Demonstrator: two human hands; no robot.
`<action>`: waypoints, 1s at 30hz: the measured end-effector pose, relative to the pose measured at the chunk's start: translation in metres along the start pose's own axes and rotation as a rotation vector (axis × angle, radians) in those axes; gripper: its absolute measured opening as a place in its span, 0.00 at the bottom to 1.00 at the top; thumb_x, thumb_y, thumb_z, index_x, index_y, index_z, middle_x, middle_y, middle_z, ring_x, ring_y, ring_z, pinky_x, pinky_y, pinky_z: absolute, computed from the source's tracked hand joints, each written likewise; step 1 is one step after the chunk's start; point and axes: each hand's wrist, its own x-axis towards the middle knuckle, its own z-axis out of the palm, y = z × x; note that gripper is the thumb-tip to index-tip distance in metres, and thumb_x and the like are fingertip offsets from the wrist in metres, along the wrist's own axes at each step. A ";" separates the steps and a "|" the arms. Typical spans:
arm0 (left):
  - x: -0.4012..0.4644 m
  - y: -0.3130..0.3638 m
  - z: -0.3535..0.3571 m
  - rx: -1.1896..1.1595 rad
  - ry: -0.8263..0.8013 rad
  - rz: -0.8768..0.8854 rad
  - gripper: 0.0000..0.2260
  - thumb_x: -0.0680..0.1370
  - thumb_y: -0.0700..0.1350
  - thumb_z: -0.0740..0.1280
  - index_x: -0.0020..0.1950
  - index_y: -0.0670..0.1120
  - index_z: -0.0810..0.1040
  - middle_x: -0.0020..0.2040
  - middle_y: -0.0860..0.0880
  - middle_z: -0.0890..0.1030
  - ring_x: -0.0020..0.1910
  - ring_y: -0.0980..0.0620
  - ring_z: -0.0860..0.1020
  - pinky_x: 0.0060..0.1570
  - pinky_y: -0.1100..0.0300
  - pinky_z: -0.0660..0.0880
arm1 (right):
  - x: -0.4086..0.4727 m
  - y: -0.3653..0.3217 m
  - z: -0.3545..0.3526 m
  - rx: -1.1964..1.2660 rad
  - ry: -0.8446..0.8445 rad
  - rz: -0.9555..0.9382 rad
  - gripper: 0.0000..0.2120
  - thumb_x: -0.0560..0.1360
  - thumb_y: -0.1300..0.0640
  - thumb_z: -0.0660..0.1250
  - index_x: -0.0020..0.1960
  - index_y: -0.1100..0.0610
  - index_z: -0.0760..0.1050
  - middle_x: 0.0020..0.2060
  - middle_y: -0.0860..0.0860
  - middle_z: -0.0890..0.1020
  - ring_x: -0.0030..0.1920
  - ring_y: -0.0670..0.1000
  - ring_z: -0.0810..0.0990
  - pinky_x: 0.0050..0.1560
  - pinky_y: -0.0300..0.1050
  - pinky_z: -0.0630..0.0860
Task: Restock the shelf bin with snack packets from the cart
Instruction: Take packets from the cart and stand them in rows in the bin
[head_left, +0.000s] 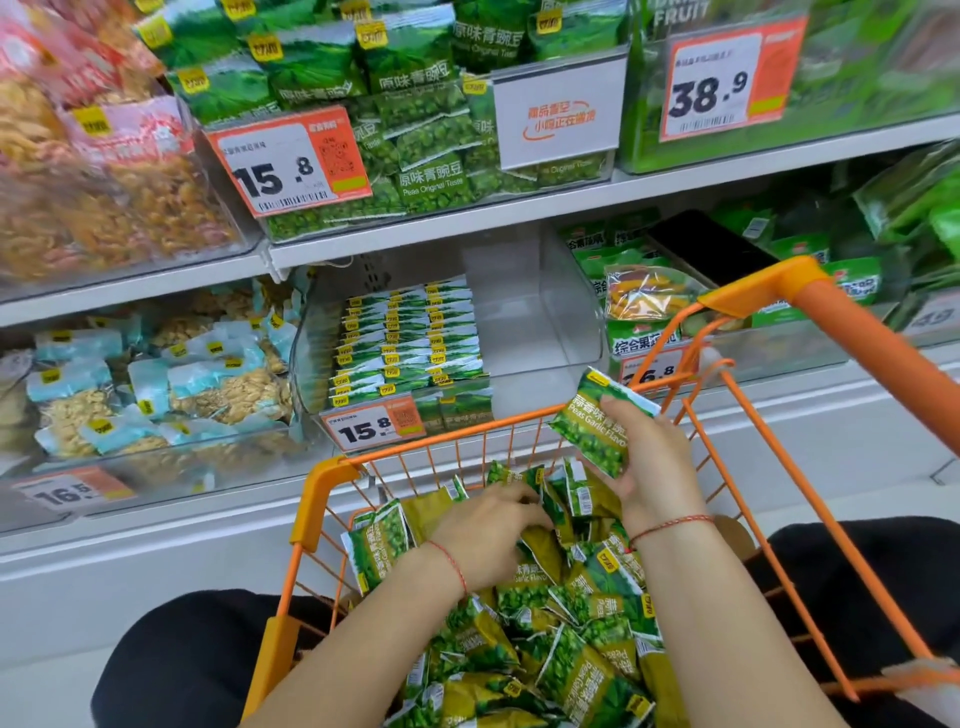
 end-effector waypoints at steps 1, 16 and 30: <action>0.004 -0.002 0.001 0.012 0.027 0.015 0.22 0.76 0.36 0.64 0.67 0.55 0.74 0.72 0.52 0.66 0.71 0.50 0.63 0.63 0.55 0.67 | 0.001 0.001 0.000 0.002 0.003 0.003 0.19 0.75 0.58 0.68 0.64 0.59 0.70 0.55 0.56 0.79 0.50 0.55 0.80 0.45 0.49 0.77; -0.044 -0.014 -0.054 -1.166 0.512 -0.176 0.09 0.78 0.44 0.65 0.41 0.43 0.69 0.27 0.51 0.62 0.31 0.55 0.66 0.33 0.68 0.72 | -0.002 0.006 0.007 -0.155 -0.132 0.125 0.12 0.75 0.54 0.67 0.56 0.57 0.74 0.52 0.56 0.82 0.50 0.55 0.81 0.54 0.54 0.78; -0.023 -0.003 -0.043 -0.515 0.426 -0.240 0.10 0.80 0.52 0.62 0.52 0.50 0.80 0.42 0.56 0.79 0.42 0.55 0.77 0.41 0.62 0.72 | -0.001 0.004 0.002 -0.007 -0.115 0.023 0.16 0.74 0.62 0.69 0.61 0.61 0.73 0.46 0.52 0.83 0.46 0.50 0.82 0.48 0.47 0.77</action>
